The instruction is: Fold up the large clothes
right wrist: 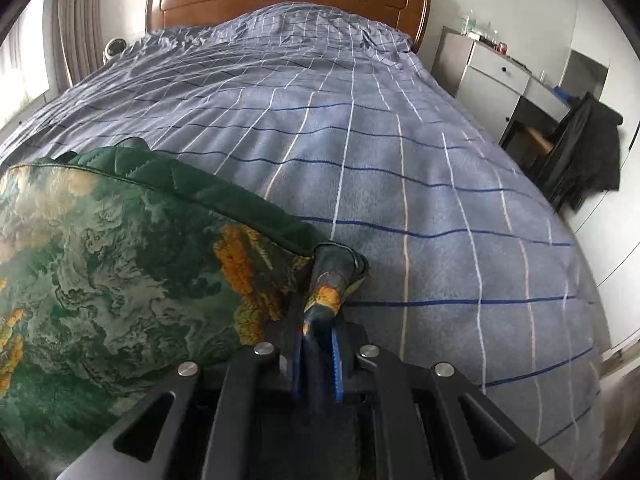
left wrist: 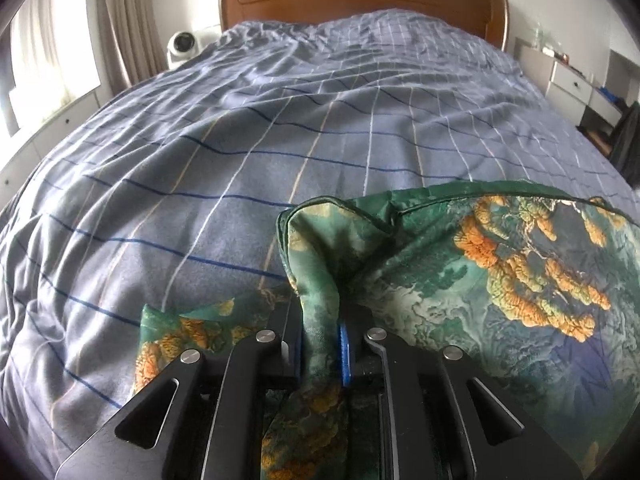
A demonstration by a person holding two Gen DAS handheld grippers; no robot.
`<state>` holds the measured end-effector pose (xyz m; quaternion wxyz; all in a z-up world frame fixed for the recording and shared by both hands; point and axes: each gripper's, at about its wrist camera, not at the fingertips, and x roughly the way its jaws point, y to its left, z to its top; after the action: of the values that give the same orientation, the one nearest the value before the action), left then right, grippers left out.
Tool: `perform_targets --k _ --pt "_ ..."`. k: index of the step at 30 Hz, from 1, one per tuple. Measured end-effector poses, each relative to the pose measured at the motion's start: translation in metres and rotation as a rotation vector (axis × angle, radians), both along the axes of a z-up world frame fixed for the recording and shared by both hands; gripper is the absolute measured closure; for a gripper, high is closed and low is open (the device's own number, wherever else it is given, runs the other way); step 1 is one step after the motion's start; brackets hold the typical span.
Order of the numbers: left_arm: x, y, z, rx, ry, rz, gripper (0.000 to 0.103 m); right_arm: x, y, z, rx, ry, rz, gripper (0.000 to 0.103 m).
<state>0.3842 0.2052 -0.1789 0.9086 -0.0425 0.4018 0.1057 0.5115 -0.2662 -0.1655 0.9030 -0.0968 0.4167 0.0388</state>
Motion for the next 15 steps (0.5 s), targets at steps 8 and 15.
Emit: perform_targets --k 8,15 --pt "0.003 -0.005 0.002 0.033 0.028 -0.001 0.085 0.003 -0.002 -0.002 0.036 0.008 0.008 0.089" --pt "0.002 0.015 0.047 -0.022 0.096 0.038 0.015 0.007 -0.036 0.031 0.192 0.044 -0.047 0.067"
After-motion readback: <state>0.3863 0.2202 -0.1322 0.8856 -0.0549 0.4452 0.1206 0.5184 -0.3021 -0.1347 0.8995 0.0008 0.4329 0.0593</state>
